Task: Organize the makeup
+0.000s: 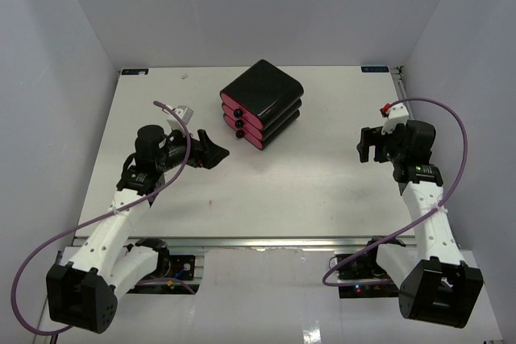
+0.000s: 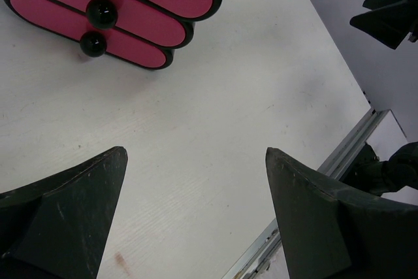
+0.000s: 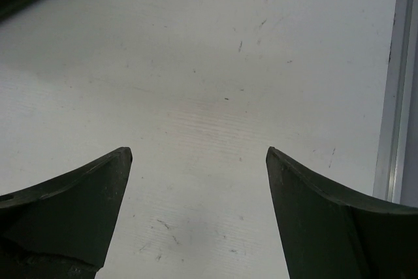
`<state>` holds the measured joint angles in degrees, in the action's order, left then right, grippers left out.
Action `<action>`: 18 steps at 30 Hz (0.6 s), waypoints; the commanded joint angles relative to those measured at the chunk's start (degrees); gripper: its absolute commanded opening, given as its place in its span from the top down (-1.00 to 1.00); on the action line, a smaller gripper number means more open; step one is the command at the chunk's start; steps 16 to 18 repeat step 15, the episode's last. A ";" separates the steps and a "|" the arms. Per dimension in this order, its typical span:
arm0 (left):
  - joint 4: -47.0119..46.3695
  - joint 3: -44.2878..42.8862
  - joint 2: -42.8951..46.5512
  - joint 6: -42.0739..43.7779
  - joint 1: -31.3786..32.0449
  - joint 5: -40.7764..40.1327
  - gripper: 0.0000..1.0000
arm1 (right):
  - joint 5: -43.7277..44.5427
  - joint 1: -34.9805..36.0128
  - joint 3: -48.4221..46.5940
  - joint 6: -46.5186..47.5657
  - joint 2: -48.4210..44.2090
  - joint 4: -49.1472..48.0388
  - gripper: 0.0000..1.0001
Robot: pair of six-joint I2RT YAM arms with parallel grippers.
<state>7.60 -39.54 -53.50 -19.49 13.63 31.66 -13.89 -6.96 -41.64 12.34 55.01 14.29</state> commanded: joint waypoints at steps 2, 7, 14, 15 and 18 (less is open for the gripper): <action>-1.32 1.21 3.08 1.96 0.26 -1.59 -0.96 | 3.53 -1.59 1.36 -3.94 -1.99 -6.55 -0.81; -0.66 1.57 3.93 1.74 0.26 -2.21 -0.96 | 5.39 -2.63 2.10 -5.67 -2.46 -8.04 -0.81; -0.21 1.64 3.83 1.74 0.26 -2.97 -0.96 | 7.25 -2.87 3.65 -6.53 -4.00 -9.54 -0.80; -0.12 1.65 3.85 1.78 0.26 -3.09 -0.96 | 7.16 -2.83 3.98 -6.86 -4.12 -9.90 -0.80; -0.12 1.65 3.85 1.78 0.26 -3.09 -0.96 | 7.16 -2.83 3.98 -6.86 -4.12 -9.90 -0.80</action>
